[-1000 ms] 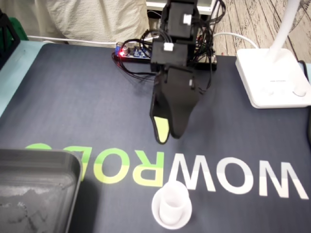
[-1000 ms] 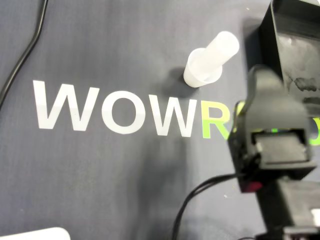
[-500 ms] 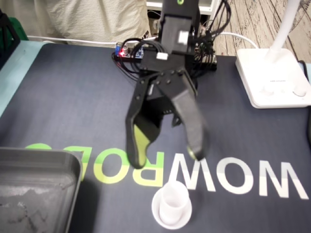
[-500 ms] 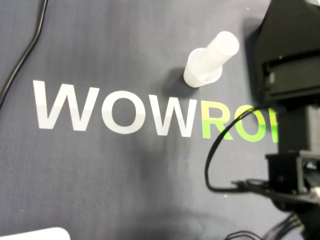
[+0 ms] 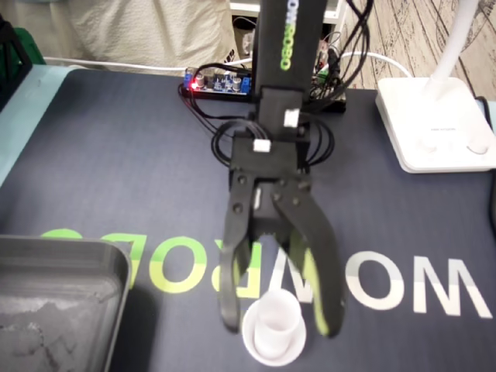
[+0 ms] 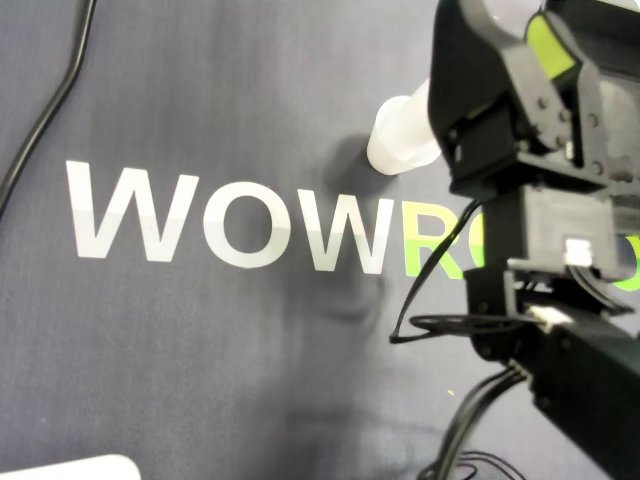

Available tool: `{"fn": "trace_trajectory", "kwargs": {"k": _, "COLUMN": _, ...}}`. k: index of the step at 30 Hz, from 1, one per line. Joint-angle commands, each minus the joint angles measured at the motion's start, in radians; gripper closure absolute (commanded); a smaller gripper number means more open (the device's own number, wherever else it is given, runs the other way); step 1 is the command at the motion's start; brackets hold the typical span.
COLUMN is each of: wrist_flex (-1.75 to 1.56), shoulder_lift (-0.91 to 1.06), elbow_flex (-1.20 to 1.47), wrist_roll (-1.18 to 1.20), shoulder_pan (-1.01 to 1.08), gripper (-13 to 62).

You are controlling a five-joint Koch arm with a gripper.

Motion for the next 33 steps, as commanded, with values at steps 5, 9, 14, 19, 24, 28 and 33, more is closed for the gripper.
{"fn": "trace_trajectory", "kwargs": {"k": 5, "wrist_flex": -0.127, "shoulder_lift": -0.075, "elbow_flex": -0.058, "wrist_roll": -0.043, "shoulder_pan": 0.002, "gripper": 16.6}}
{"fn": "trace_trajectory", "kwargs": {"k": 9, "wrist_flex": -0.213, "shoulder_lift": -0.161, "elbow_flex": -0.063, "wrist_roll": -0.063, "shoulder_pan": 0.0, "gripper": 16.6}}
{"fn": "trace_trajectory", "kwargs": {"k": 14, "wrist_flex": -0.232, "shoulder_lift": -0.218, "elbow_flex": -0.064, "wrist_roll": -0.071, "shoulder_pan": 0.002, "gripper": 17.5}}
{"fn": "trace_trajectory", "kwargs": {"k": 19, "wrist_flex": -0.23, "shoulder_lift": -0.239, "elbow_flex": -0.06, "wrist_roll": -0.077, "shoulder_pan": -0.005, "gripper": 17.7}}
{"fn": "trace_trajectory", "kwargs": {"k": 24, "wrist_flex": -0.229, "shoulder_lift": -0.255, "elbow_flex": -0.055, "wrist_roll": -0.087, "shoulder_pan": -0.012, "gripper": 19.2}}
{"fn": "trace_trajectory", "kwargs": {"k": 28, "wrist_flex": -0.227, "shoulder_lift": -0.268, "elbow_flex": -0.051, "wrist_roll": -0.089, "shoulder_pan": -0.012, "gripper": 19.2}}
{"fn": "trace_trajectory", "kwargs": {"k": 33, "wrist_flex": -0.229, "shoulder_lift": -0.285, "elbow_flex": -0.032, "wrist_roll": -0.089, "shoulder_pan": -0.012, "gripper": 22.4}}
